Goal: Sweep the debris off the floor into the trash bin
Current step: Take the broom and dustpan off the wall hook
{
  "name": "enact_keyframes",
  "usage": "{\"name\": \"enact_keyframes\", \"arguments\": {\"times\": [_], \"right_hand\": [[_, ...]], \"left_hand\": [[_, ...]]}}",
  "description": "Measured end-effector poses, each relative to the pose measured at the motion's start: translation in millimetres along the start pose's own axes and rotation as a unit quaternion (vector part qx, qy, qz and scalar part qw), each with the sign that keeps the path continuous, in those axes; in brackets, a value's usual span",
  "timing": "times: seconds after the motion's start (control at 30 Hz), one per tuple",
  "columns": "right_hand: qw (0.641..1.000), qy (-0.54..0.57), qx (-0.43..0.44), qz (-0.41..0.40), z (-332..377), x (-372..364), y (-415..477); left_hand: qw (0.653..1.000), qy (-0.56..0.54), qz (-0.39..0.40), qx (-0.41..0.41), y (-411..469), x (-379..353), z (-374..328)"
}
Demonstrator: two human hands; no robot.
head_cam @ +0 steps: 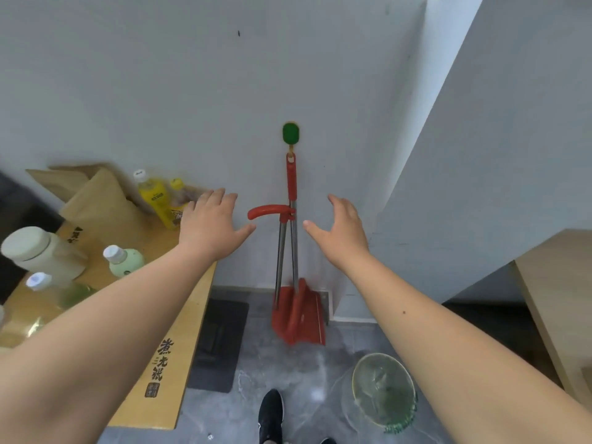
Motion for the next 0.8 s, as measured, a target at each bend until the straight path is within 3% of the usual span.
{"name": "enact_keyframes", "arguments": {"times": [0.43, 0.8], "right_hand": [[0.994, 0.102, -0.037, -0.002, 16, -77, 118], [0.974, 0.219, -0.063, -0.001, -10, -125, 157]], "left_hand": [[0.996, -0.039, 0.026, -0.077, 92, -99, -9], [0.988, -0.098, 0.043, -0.108, 119, -154, -19]]}}
Point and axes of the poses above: each hand's wrist, its own y-axis towards the middle knuckle, its own x-axis out of the back of the hand, z = x × y, the point moved 6 cm from there along y, towards the middle knuckle, and after that the axes turned 2 degrees about z, right-handed, at the moved point
